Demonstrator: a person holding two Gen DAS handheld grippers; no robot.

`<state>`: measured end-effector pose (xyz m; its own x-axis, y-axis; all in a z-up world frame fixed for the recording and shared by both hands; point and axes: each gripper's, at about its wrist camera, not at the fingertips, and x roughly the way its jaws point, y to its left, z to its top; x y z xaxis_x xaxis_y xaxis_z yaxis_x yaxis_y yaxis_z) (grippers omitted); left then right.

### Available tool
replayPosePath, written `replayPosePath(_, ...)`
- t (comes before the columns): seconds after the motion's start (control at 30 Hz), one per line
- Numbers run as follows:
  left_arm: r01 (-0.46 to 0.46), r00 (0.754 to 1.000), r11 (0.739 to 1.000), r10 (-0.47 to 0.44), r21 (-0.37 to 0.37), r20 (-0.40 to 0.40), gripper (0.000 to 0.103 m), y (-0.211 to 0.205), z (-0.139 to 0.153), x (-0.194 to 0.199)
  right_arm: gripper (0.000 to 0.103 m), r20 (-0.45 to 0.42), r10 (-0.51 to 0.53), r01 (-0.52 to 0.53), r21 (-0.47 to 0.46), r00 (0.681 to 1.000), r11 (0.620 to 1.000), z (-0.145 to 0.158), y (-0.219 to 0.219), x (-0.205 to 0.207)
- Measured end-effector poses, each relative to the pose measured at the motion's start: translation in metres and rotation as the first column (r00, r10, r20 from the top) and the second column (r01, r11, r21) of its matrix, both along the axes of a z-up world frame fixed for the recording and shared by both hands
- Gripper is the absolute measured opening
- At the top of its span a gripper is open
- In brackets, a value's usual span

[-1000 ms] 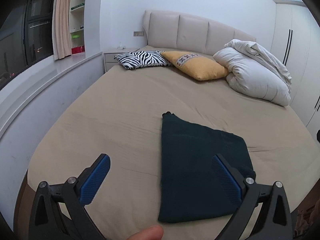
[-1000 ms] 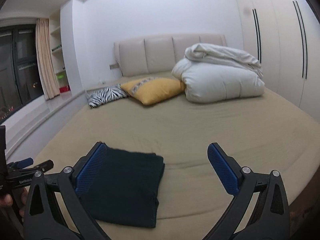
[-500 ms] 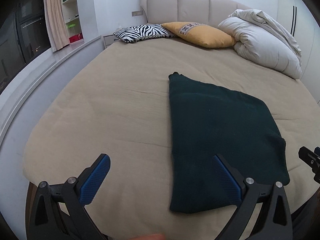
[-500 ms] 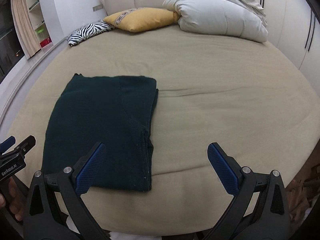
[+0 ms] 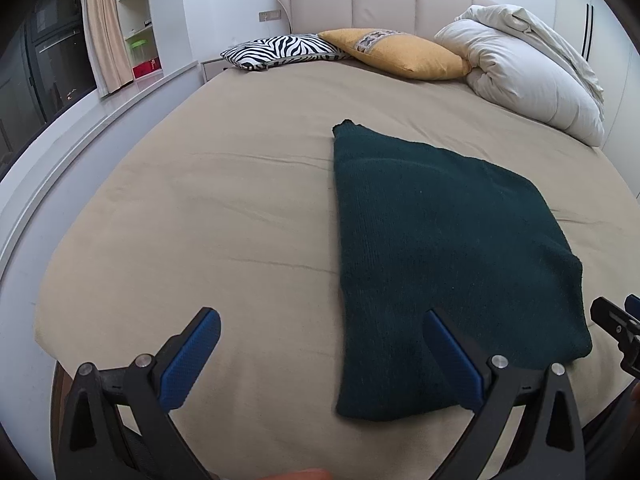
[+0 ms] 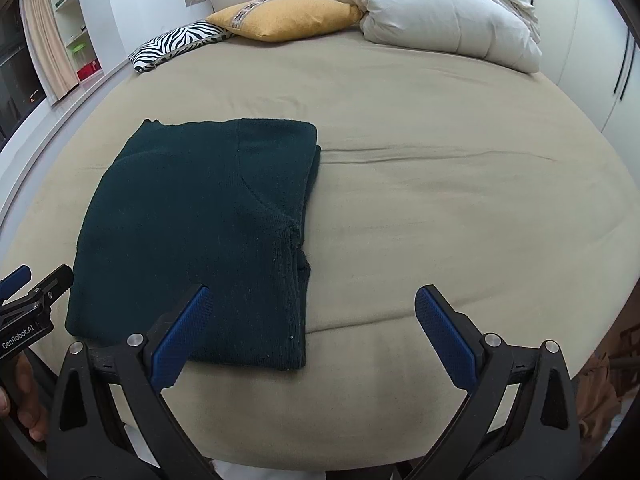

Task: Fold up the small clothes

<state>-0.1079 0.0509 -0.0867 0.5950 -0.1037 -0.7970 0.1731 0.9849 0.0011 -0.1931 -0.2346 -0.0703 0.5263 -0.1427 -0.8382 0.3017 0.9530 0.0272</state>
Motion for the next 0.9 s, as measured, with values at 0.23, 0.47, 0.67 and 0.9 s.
replayPosePath(0.23,0.001,1.0,1.0,-0.001,-0.004,0.0,0.103,0.0012,-0.0012,0.0018,0.103,-0.01,0.01,-0.01,0.002,1.0,1.0,-0.0013,0.003,0.0004)
replayPosePath(0.47,0.0,1.0,1.0,0.0,-0.002,-0.002,0.103,-0.0001,-0.0013,0.002,0.103,-0.012,0.01,-0.01,0.002,1.0,1.0,-0.0008,0.0056,0.0007)
replayPosePath(0.67,0.003,1.0,1.0,-0.003,0.0,0.002,0.103,-0.0007,-0.0007,0.003,0.103,-0.014,0.015,-0.015,0.006,1.0,1.0,-0.0006,0.0059,0.0012)
replayPosePath(0.9,0.002,1.0,1.0,-0.002,0.0,0.002,0.103,-0.0019,-0.0003,0.0014,0.103,-0.019,0.02,-0.02,0.015,1.0,1.0,-0.0025,0.0052,0.0014)
